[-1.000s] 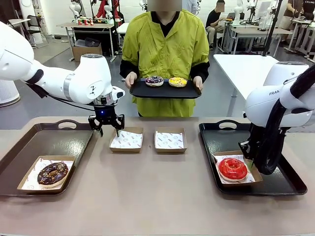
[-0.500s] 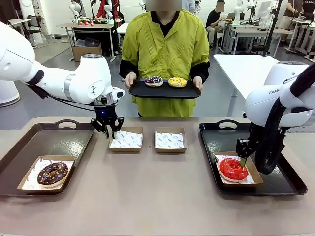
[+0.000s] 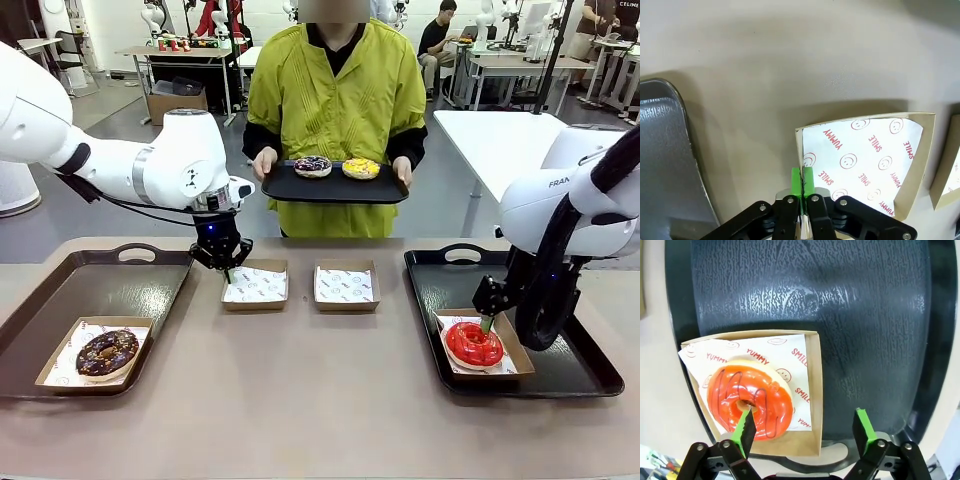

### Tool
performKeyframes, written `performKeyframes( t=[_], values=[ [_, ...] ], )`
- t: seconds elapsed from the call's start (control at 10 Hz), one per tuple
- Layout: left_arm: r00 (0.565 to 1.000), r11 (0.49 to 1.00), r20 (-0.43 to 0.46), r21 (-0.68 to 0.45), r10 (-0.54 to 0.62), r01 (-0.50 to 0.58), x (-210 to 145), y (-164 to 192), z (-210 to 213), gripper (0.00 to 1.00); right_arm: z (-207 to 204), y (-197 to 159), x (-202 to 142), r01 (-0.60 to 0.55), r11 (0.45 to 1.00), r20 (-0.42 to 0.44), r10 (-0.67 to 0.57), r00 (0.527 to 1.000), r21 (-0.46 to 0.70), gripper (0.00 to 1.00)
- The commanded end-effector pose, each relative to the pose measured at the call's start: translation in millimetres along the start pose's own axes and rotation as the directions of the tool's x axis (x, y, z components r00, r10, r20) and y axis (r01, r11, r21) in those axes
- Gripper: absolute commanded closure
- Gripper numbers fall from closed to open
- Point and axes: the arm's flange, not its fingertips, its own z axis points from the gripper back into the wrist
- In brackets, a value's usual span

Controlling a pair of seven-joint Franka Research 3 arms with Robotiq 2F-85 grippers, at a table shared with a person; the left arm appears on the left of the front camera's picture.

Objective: Individually package the donuts and arrange them on the tray.
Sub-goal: Place the picked Paper togo box on the Handle tray while simultaneously picking up another Paper togo box from the table with the other hand.

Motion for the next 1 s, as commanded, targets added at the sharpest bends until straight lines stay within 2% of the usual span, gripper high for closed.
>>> performKeyframes(
  t=[0.0, 0.1, 0.3, 0.4, 0.6, 0.8, 0.9],
  values=[
    [0.999, 0.999, -0.012, -0.005, -0.032, 0.032, 3.5, 1.3, 6.3, 1.00, 4.9, -7.0, -7.5, -0.008, 0.998, 0.020, 0.007, 1.000, 0.066, 0.00],
    [0.999, 0.999, -0.020, 0.002, -0.048, 0.048, 1.2, 2.2, 16.5, 1.00, 12.8, -11.0, -13.0, 0.000, 0.995, 0.012, -0.001, 1.000, 0.097, 0.00],
    [0.994, 0.994, -0.033, -0.026, -0.106, 0.105, -9.6, 2.4, 65.0, 1.00, 48.2, -37.2, -36.1, -0.034, 0.952, 0.034, 0.025, 0.999, 0.305, 0.00],
    [0.991, 0.990, -0.021, -0.041, -0.136, 0.135, -15.1, 1.8, 92.6, 1.00, 65.0, -61.8, -45.6, -0.028, 0.902, 0.072, -0.004, 0.997, 0.431, 0.00],
    [0.983, 0.982, 0.033, -0.040, -0.181, 0.182, -25.0, -4.7, 145.3, 1.00, 84.1, -125.3, -56.0, -0.010, 0.752, 0.119, -0.090, 0.989, 0.660, 0.00],
    [0.974, 0.975, 0.058, 0.022, -0.221, 0.220, -34.3, -16.8, 181.3, 1.00, 87.5, -182.9, -65.5, -0.041, 0.615, 0.142, -0.117, 0.983, 0.788, 0.00],
    [0.971, 0.973, 0.068, 0.041, -0.231, 0.228, -36.3, -23.2, 197.5, 1.00, 82.9, -203.2, -70.3, -0.056, 0.568, 0.150, -0.120, 0.981, 0.821, 0.00]
  ],
)
